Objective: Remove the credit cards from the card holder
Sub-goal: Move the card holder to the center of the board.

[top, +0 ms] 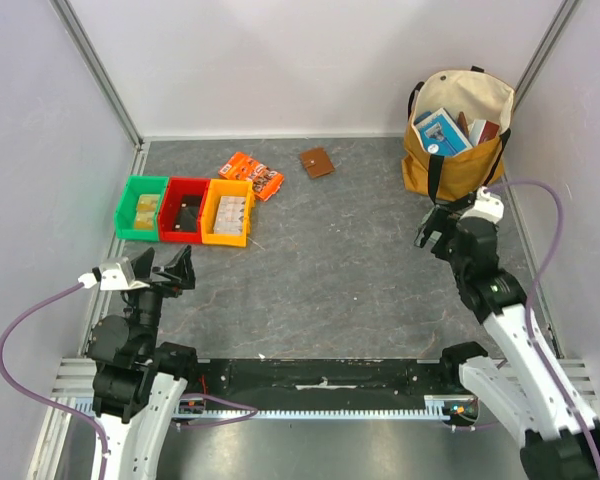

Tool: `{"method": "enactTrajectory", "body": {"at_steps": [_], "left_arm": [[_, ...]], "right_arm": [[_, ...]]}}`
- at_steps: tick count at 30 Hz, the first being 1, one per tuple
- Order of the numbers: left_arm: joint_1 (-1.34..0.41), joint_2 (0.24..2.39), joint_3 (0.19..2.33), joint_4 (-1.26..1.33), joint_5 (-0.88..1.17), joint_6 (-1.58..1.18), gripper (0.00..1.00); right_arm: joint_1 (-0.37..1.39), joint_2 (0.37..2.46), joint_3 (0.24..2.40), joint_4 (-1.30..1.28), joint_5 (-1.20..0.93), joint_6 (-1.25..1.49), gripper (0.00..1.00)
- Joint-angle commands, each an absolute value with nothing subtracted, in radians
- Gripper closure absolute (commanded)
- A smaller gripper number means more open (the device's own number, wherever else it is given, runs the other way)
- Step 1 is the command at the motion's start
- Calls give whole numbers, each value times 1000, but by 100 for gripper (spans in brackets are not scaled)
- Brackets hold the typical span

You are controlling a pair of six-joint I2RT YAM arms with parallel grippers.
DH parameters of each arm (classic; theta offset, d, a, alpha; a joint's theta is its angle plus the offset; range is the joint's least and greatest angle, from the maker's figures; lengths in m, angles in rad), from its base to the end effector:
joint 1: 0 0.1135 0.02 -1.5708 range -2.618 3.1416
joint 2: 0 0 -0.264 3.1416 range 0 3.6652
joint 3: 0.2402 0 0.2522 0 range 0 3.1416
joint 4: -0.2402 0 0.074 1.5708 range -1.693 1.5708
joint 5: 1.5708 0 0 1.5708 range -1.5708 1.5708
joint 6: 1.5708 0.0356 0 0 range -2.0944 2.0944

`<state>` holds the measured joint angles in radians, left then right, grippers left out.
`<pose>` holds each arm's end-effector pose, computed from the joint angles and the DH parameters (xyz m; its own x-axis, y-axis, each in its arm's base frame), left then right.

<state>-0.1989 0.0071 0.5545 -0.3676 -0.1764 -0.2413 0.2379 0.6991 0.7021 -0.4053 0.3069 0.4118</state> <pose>0.0417 -0.0020 0.3136 0.1642 -0.2731 -0.9479 0.0664 0.9618 -0.2656 0.1600 0.0277 0.3019 -0.3305 0.3125 -0.8906 0.1940 0.9459 0.2599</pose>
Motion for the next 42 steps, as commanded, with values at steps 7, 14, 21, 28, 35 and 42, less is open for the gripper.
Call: {"method": "enactTrajectory", "body": {"at_steps": [7, 14, 21, 28, 35, 42], "left_arm": [[-206, -89, 574, -365, -187, -233, 10], [-209, -87, 566, -351, -189, -225, 10], [-209, -86, 565, -344, -183, -222, 10], [-207, -86, 558, -331, -179, -219, 10], [-209, -86, 555, -328, -172, -219, 10], [-212, -84, 558, -325, -143, -235, 10]], "right_arm": [[6, 1077, 655, -189, 181, 639, 7], [-179, 1287, 620, -14, 68, 700, 29], [-233, 1434, 630, 123, -51, 693, 40], [-233, 1575, 679, 104, -54, 673, 38], [-233, 1646, 715, 32, -49, 647, 49], [-229, 1655, 729, -37, -61, 621, 83]]}}
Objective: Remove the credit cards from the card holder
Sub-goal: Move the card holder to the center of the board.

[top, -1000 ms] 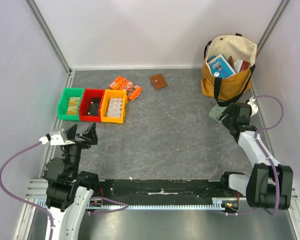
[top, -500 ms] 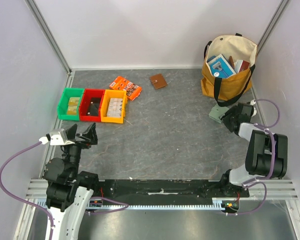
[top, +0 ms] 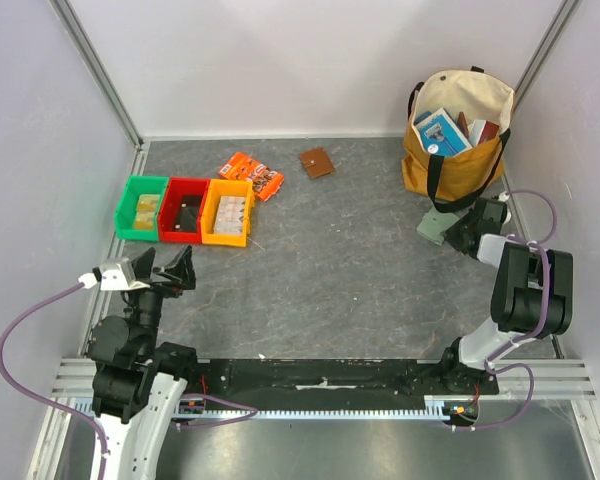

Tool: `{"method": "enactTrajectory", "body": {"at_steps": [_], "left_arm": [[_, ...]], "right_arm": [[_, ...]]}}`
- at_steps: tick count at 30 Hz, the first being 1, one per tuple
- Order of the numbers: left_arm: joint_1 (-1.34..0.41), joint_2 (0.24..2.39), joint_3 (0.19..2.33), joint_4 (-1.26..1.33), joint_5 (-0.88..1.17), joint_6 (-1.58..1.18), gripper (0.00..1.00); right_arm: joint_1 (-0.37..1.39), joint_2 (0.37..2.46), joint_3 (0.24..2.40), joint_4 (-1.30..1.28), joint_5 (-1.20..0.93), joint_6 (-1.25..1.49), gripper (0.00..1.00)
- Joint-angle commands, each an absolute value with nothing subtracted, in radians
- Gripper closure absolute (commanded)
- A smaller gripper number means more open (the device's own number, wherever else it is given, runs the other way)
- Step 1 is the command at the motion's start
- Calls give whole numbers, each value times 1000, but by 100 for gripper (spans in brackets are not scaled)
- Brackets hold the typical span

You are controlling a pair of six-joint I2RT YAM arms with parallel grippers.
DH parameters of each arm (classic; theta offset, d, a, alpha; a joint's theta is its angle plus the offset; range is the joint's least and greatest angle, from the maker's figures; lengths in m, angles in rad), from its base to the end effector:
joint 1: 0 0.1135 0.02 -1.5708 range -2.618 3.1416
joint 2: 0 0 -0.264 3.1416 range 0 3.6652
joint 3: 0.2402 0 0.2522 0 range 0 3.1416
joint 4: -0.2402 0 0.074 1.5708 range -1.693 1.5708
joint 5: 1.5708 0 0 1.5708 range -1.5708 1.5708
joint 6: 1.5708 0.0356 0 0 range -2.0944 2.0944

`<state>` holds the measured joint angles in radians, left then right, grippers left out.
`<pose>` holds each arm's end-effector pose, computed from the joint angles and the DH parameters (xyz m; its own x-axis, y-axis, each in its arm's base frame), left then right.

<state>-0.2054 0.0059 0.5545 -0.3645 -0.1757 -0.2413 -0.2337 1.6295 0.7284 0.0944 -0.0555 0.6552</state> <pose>0.0413 -0.0023 0.3140 0.1662 -0.2750 -0.9470 0.0745 0.9611 -0.2660 0.3024 -0.0700 0.1431 -0.4388 0.7298 -0.5242 0.5817 0.6753 0.4533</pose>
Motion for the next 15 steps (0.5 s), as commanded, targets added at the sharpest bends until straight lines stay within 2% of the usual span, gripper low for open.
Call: {"method": "enactTrajectory", "body": {"at_steps": [1, 5, 15], "left_arm": [[-210, -81, 558, -321, -132, -242, 10], [-209, -10, 577, -327, -80, -281, 9], [-210, 343, 672, -416, 147, -415, 8]], "right_arm": [[-222, 1645, 724, -43, -63, 620, 86], [-155, 1576, 700, -67, -66, 620, 99], [211, 1353, 563, -38, -91, 727, 100]]}}
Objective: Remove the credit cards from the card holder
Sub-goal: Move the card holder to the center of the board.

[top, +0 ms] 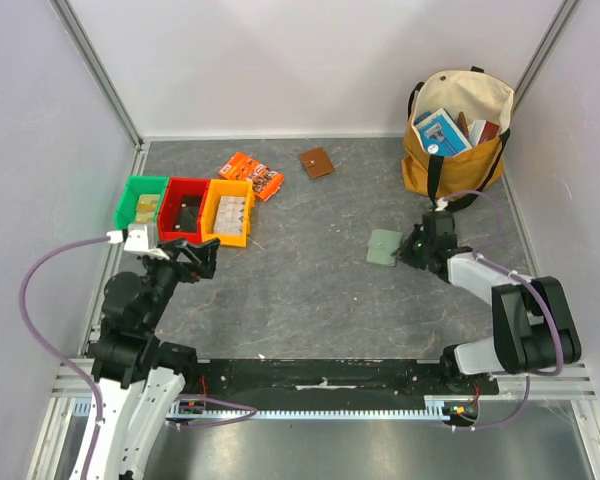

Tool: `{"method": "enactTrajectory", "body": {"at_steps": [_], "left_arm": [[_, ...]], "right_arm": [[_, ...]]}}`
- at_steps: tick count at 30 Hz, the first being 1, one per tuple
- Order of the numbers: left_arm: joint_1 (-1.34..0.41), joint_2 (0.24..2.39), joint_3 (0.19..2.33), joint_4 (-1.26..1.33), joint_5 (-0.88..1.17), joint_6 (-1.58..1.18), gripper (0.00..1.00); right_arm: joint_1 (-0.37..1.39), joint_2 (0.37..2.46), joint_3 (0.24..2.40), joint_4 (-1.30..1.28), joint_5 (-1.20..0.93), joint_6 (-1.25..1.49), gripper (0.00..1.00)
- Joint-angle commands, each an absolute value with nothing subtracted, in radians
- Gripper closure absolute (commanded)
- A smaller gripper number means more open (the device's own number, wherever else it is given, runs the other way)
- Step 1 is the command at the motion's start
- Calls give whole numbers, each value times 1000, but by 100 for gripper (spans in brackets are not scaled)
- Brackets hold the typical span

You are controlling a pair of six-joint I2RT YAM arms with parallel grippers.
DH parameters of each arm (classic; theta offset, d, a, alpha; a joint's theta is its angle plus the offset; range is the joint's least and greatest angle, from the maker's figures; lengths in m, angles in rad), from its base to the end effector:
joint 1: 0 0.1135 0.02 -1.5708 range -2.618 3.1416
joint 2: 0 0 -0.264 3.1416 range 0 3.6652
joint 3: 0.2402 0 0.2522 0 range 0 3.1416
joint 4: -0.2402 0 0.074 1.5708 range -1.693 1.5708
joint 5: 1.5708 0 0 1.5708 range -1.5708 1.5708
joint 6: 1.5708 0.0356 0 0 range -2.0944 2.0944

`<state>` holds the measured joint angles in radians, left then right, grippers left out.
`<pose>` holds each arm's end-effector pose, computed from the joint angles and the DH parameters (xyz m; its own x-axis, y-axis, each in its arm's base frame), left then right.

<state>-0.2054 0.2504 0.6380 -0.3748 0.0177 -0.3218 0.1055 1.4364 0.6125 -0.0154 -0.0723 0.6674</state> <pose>0.0762 -0.0165 0.3285 -0.0581 -0.3109 -0.9487 0.2139 0.9243 -0.3160 0.2665 0.0308 0.1546 -0.6759 0.5492 -0.4914 0.3379 0.8235 0.4557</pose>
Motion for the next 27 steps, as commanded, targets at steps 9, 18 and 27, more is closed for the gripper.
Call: {"method": "enactTrajectory", "body": {"at_steps": [9, 18, 27], "left_arm": [[-227, 664, 666, -433, 379, -535, 8], [-494, 768, 589, -362, 233, -715, 16], [-676, 986, 597, -270, 141, -765, 25]], "right_arm": [[702, 1272, 474, 81, 93, 952, 100], [928, 1356, 523, 98, 193, 1005, 71], [796, 1336, 538, 78, -41, 744, 49]]}}
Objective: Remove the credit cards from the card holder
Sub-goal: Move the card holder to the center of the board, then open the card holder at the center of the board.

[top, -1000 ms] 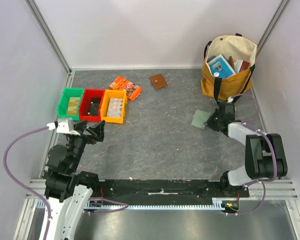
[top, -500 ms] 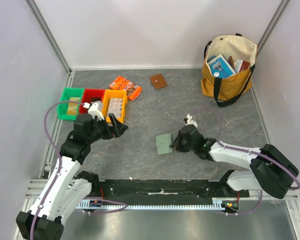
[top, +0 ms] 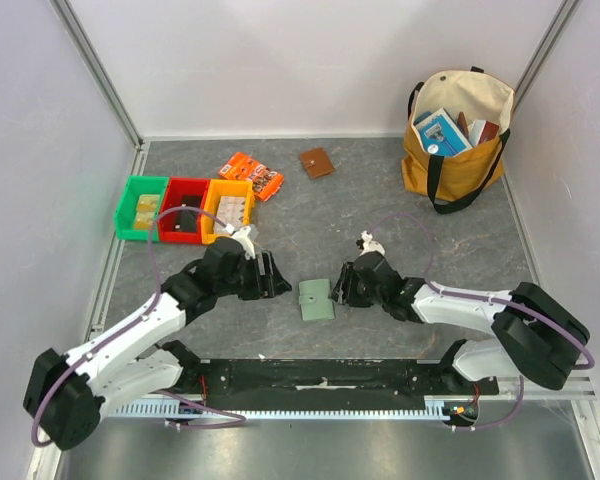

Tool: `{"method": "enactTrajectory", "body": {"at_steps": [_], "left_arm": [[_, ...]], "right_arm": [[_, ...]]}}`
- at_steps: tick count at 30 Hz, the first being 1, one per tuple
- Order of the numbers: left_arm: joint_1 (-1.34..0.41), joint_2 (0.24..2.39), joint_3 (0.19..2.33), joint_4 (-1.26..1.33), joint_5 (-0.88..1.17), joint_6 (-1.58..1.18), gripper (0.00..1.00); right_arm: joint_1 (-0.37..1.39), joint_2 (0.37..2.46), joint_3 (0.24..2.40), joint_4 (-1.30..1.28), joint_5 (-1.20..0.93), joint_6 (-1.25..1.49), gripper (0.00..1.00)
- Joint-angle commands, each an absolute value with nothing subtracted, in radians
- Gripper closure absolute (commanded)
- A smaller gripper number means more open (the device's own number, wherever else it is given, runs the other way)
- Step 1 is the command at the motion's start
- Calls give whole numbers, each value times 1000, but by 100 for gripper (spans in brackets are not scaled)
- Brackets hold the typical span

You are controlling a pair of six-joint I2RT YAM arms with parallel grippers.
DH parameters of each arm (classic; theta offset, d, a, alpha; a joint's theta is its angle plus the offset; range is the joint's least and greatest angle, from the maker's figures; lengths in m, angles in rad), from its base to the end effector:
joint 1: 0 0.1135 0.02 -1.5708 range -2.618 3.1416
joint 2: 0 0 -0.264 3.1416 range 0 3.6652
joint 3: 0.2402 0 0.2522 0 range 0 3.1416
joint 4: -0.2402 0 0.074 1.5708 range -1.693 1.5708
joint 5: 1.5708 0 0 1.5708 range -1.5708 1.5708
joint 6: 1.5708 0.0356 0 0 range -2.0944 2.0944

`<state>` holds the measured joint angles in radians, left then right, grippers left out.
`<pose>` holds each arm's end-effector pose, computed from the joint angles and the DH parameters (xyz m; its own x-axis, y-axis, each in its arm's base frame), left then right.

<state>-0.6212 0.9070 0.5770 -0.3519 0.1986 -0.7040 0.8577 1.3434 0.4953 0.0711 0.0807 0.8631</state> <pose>0.1529 -0.1181 0.2302 -0.8406 -0.1787 -0.5113 0.1981 0.7771 -0.5973 0.1628 0.1839 0.1499 -0.8424 0.1838 -0.5065 -0.1171 0.8551 0.5051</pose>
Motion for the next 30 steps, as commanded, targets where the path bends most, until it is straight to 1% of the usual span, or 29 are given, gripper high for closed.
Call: {"method": "enactTrajectory", "body": {"at_steps": [1, 7, 13, 15, 17, 19, 22, 24, 27, 30], "left_arm": [[-695, 1017, 603, -259, 132, -770, 25], [-768, 1135, 644, -245, 45, -796, 30], [-802, 1187, 641, -222, 8, -819, 33], [-807, 1203, 637, -221, 5, -825, 33], [-818, 1219, 647, -224, -26, -827, 33], [-831, 1236, 664, -235, -49, -828, 33], [-850, 1262, 698, -261, -93, -830, 33], [-865, 1287, 728, -281, -127, -830, 33], [-902, 1339, 802, -343, -193, -804, 37], [-946, 1408, 892, -423, -276, -770, 47]], "right_arm": [[784, 1350, 543, 80, -78, 727, 49], [758, 1442, 572, 80, -247, 683, 48], [758, 1538, 571, 81, -255, 684, 49], [758, 1563, 571, 87, -245, 683, 55], [756, 1580, 571, 100, -242, 684, 71], [756, 1572, 566, 121, -244, 696, 84], [756, 1548, 560, 153, -230, 724, 100], [756, 1531, 552, 161, -210, 745, 100], [761, 1500, 535, 172, -167, 781, 100], [769, 1474, 522, 176, -121, 810, 100]]}}
